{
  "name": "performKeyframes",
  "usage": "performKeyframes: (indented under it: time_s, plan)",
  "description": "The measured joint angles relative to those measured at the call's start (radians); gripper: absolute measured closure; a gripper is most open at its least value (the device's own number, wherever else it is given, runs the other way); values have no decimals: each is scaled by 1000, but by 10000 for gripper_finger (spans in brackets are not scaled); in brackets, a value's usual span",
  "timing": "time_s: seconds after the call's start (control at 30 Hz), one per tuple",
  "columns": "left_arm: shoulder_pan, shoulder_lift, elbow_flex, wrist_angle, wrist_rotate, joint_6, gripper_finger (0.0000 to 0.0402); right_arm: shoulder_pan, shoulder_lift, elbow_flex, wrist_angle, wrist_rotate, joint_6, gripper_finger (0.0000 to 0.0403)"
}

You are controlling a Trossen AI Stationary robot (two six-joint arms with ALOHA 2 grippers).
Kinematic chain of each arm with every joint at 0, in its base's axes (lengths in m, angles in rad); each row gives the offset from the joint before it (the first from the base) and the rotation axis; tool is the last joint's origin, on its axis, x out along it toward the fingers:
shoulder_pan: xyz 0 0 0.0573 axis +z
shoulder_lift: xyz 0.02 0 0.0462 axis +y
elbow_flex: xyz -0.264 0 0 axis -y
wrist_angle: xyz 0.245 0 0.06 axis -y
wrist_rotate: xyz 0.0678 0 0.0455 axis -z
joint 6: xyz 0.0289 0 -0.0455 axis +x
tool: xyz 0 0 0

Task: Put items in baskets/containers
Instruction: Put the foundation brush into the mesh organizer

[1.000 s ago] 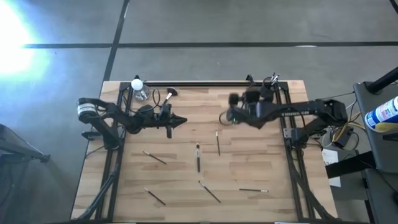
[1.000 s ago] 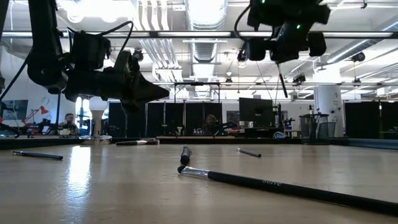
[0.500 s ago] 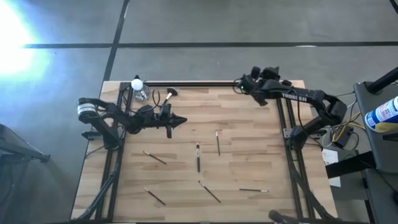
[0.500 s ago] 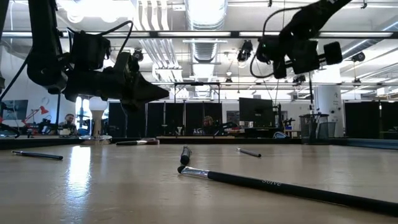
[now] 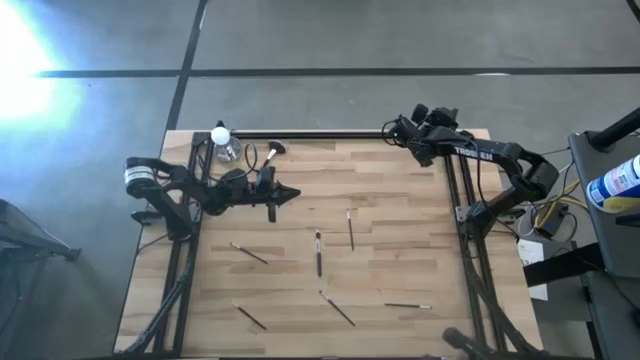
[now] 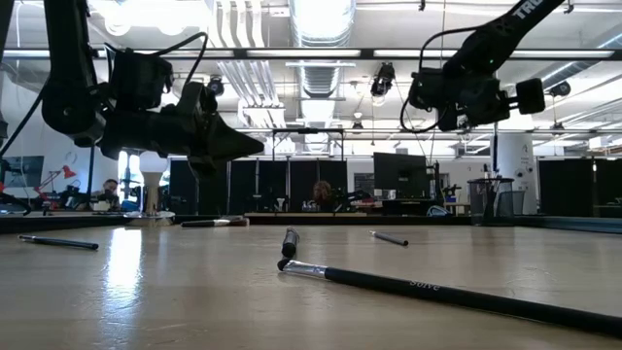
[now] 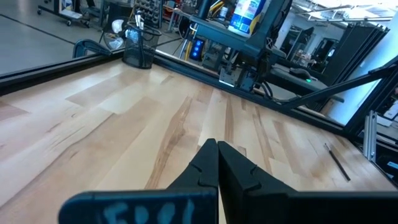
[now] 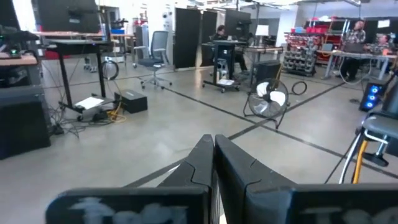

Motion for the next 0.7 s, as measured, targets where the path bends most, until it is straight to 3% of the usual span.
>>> performKeyframes:
  time_s: [0.37, 0.57, 0.7]
  plan:
    - [0, 0, -1, 0, 0, 0, 401, -19, 0, -5, 141, -54, -218, 395]
    - [0, 0, -1, 0, 0, 0, 401, -19, 0, -5, 264, -159, -461, 395]
    - [0, 0, -1, 0, 0, 0, 401, -21, 0, -5, 436, -240, -715, 395]
